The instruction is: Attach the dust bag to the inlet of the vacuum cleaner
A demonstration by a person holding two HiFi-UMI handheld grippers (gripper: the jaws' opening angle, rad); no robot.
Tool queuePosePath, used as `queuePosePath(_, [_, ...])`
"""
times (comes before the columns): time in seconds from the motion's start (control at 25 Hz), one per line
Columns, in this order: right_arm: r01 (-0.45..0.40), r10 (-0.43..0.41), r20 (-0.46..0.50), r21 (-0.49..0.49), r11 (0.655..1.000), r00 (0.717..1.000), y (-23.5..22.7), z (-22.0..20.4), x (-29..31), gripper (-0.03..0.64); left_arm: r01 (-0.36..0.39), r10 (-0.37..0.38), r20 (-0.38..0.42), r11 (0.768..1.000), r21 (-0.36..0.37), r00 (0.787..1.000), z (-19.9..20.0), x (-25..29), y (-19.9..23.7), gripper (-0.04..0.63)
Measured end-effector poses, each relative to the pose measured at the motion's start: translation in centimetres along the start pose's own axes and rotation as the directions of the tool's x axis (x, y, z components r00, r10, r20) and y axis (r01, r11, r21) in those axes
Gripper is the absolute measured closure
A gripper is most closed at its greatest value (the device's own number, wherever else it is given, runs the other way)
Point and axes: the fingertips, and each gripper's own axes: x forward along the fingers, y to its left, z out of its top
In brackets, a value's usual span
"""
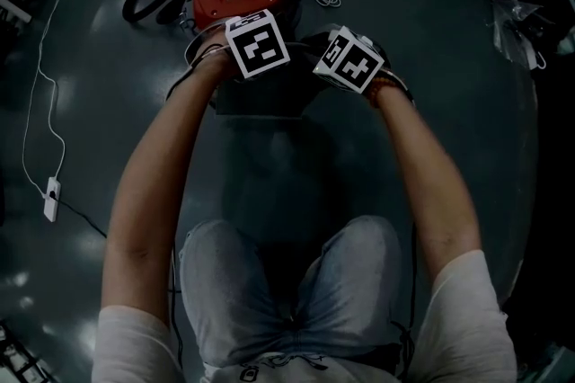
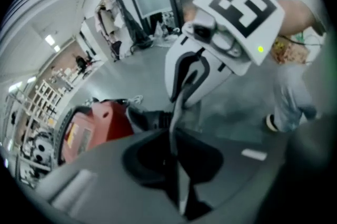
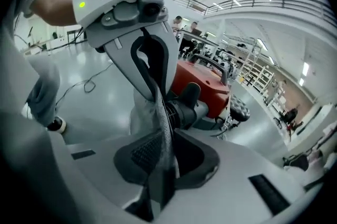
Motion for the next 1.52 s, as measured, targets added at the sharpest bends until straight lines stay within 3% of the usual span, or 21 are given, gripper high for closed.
queuePosePath(0.12, [0.000, -0.017, -0.086, -0.196, 0.981, 0.996, -0.2, 1.1, 0.0, 0.560, 0.014, -0.006, 0.048, 0.987, -0.160, 0.999, -1.9, -0.4, 0.2, 0.561])
queuePosePath(0.24, [-0.018, -0.038, -0.153, -0.348, 0.937, 0.988, -0.4, 1.7, 0.3, 0.557, 0.050, -0.018, 0.144, 0.974, -0.221, 0.989, -1.3, -0.3, -0.1, 0.565])
queuePosePath(0.32, [-0.007, -0.040, -0.137, -0.323, 0.947, 0.990, -0.8, 1.6, 0.3, 0.557, 0.000, 0.025, 0.137, 0.983, -0.184, 0.990, -0.9, -0.1, 0.5, 0.566])
queuePosePath(0.4, [0.014, -0.035, -0.090, -0.226, 0.974, 0.995, -1.2, 1.1, 0.3, 0.557, -0.043, 0.054, 0.111, 0.994, -0.100, 0.992, 0.0, 0.0, 1.0, 0.566])
queuePosePath(0.52, [0.019, -0.022, -0.033, -0.100, 0.995, 0.999, -1.6, 0.3, 0.2, 0.557, -0.033, 0.035, 0.062, 0.999, -0.027, 0.997, 0.6, 0.4, 1.0, 0.563])
queuePosePath(0.64, [0.021, -0.027, -0.045, -0.129, 0.991, 0.999, -1.6, 0.4, 0.3, 0.557, -0.039, 0.043, 0.046, 0.996, -0.077, 0.998, -0.4, 0.3, 1.3, 0.563])
queuePosePath(0.76, [0.014, -0.049, -0.115, -0.289, 0.957, 0.992, -1.6, 1.2, 0.5, 0.555, -0.002, 0.021, 0.093, 0.980, -0.200, 0.995, -1.6, 0.4, 0.9, 0.565])
queuePosePath(0.84, [-0.003, -0.052, -0.146, -0.354, 0.935, 0.988, -1.5, 1.5, 0.8, 0.552, 0.012, 0.022, 0.138, 0.970, -0.242, 0.990, -1.6, 0.5, 0.7, 0.565])
queuePosePath(0.92, [-0.004, -0.039, -0.129, -0.322, 0.947, 0.991, -1.5, 1.5, 0.8, 0.552, -0.020, 0.053, 0.147, 0.976, -0.217, 0.988, -1.1, 0.3, 1.1, 0.566])
queuePosePath(1.0, [0.007, -0.025, -0.080, -0.217, 0.976, 0.996, -1.6, 1.1, 0.6, 0.552, -0.051, 0.071, 0.135, 0.988, -0.147, 0.988, 0.1, 0.1, 1.5, 0.566])
queuePosePath(1.12, [0.014, -0.017, -0.033, -0.100, 0.995, 0.999, -1.8, 0.3, 0.3, 0.552, -0.048, 0.055, 0.070, 0.995, -0.091, 0.996, 0.7, 0.2, 1.3, 0.563])
queuePosePath(1.24, [0.023, -0.034, -0.064, -0.167, 0.986, 0.997, -1.7, 0.9, 0.3, 0.552, -0.047, 0.057, 0.049, 0.984, -0.172, 0.997, -1.3, 0.1, 1.5, 0.563])
queuePosePath(1.36, [0.001, -0.037, -0.119, -0.292, 0.956, 0.992, -1.5, 1.9, 0.7, 0.552, 0.028, 0.006, 0.119, 0.960, -0.280, 0.993, -2.1, 0.1, 0.6, 0.565])
queuePosePath(1.44, [-0.013, -0.030, -0.130, -0.318, 0.948, 0.991, -1.4, 1.9, 0.7, 0.552, 0.036, 0.014, 0.171, 0.958, -0.285, 0.985, -1.1, -0.1, 0.5, 0.565])
queuePosePath(1.52, [-0.005, -0.022, -0.100, -0.269, 0.963, 0.995, -1.6, 1.6, 0.6, 0.552, -0.005, 0.046, 0.169, 0.972, -0.235, 0.985, -0.3, -0.2, 1.1, 0.565])
